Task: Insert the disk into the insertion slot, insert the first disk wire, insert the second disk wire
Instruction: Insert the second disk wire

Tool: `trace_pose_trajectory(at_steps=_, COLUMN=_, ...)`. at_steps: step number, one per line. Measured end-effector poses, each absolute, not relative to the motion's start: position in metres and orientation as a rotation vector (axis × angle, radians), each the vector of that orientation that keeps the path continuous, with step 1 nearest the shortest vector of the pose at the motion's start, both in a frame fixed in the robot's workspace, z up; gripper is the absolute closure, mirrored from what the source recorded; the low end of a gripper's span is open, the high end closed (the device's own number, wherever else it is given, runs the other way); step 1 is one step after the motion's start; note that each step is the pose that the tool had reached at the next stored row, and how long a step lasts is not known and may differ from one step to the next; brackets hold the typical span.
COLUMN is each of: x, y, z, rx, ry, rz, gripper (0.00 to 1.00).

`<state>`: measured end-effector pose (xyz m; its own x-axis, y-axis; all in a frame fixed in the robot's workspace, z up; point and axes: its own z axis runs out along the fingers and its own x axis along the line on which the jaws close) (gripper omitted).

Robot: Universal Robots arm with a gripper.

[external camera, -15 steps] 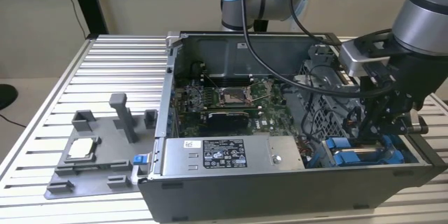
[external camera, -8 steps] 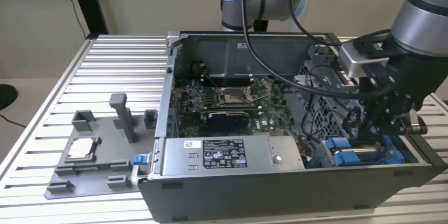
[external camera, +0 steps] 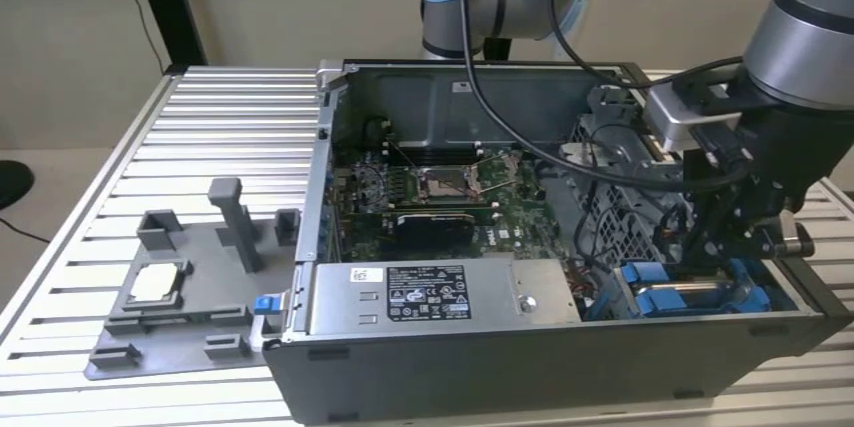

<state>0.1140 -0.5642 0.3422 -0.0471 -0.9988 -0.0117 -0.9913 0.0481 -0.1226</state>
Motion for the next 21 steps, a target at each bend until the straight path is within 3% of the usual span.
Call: trace_pose_trajectory(at_steps=21, x=0.1140, y=-0.5642, z=0.3379, rx=-2.128, ry=2.174, rz=-0.125, gripper=1.00)
